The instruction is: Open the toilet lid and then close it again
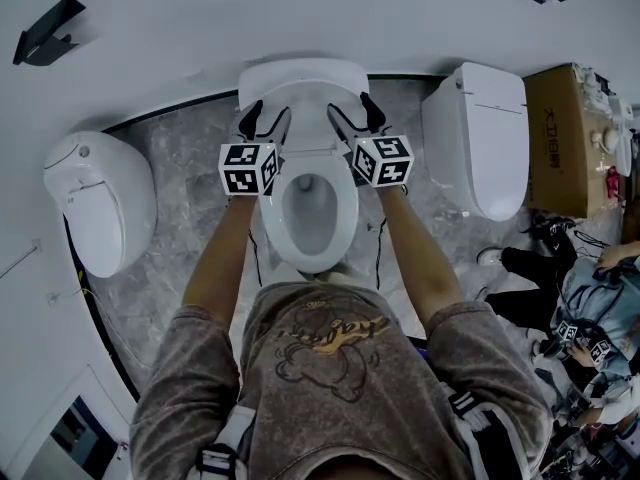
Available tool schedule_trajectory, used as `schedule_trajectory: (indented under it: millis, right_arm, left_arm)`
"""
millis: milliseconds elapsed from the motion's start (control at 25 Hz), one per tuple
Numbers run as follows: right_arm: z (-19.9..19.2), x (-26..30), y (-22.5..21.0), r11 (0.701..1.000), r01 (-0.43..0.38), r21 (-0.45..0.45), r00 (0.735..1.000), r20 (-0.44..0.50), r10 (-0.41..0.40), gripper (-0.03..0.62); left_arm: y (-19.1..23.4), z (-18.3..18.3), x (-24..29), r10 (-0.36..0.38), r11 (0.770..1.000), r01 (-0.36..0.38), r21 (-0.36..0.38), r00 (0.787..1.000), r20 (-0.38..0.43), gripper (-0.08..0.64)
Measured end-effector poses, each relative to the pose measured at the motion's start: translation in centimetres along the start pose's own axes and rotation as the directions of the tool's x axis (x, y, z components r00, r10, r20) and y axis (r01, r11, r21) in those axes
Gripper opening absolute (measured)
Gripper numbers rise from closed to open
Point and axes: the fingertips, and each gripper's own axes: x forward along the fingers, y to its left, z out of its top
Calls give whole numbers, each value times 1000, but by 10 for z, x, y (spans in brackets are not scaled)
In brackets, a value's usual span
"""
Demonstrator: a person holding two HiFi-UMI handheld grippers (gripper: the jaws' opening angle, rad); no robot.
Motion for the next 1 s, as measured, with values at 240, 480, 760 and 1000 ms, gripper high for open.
schedule_trajectory:
  millis: [240, 480, 760, 1000]
  right_arm:
    - [-9, 28, -11, 999, -47, -11, 995, -84, 46, 308]
    - [-24, 50, -20, 996, -84, 10, 984, -156, 84, 308]
    - [-30, 58, -17, 994, -113, 3, 975, -193, 111, 308]
    - [-30, 44, -9, 994, -109, 20, 978, -176, 110, 308]
  left_arm:
    - [15, -1, 28, -36, 999, 37, 29, 999, -34, 273]
    - [23, -15, 55, -104, 994, 106, 6, 989, -102, 273]
    - [26, -20, 61, -127, 992, 125, -27, 987, -102, 273]
    - [19, -21, 48, -150, 985, 141, -96, 984, -94, 282]
